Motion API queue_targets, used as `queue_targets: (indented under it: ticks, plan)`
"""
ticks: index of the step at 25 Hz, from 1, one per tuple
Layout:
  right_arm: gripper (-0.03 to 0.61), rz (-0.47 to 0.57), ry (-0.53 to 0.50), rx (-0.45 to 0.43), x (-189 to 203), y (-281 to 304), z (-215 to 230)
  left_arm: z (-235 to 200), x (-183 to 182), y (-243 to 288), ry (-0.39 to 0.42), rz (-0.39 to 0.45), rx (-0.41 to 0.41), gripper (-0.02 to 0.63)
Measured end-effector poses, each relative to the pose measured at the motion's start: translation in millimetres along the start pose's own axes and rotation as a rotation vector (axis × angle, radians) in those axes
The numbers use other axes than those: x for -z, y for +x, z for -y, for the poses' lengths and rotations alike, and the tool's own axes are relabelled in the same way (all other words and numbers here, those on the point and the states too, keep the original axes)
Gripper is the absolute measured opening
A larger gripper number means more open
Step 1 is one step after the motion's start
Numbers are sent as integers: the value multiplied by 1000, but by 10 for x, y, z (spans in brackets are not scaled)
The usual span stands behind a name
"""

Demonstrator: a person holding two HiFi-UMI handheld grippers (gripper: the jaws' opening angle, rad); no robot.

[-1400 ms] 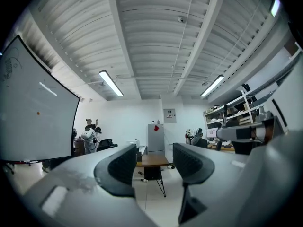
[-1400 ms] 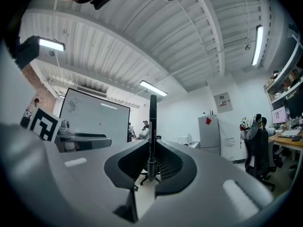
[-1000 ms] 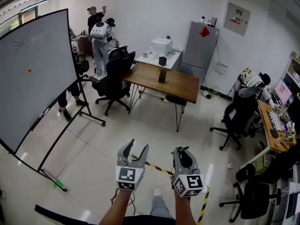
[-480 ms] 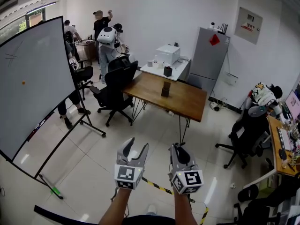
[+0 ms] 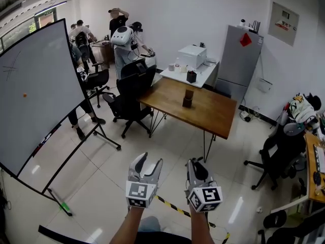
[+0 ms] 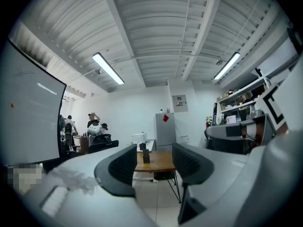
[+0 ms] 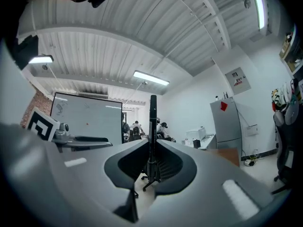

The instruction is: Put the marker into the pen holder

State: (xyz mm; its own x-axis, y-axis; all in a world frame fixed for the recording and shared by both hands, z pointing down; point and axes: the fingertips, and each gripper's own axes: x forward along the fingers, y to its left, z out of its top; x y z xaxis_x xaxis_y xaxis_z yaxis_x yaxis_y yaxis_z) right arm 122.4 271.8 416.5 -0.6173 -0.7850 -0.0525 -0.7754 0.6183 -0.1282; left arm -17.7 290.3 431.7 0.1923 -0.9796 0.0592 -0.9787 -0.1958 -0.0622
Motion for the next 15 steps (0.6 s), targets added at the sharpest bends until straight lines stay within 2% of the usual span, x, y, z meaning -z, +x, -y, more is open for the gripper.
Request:
queue_targets:
  ticks: [5,9,15]
  plan:
    - [46,-28,-5,1,50,432,220,-170,-41,536,5,23,10,229]
    - [46,-41,-13,51,95,946,583,-336,11,1180,2,28,64,229]
    - [46,-2,-73,87,-224,1884,882,-774,-290,2124,4,90,132,229]
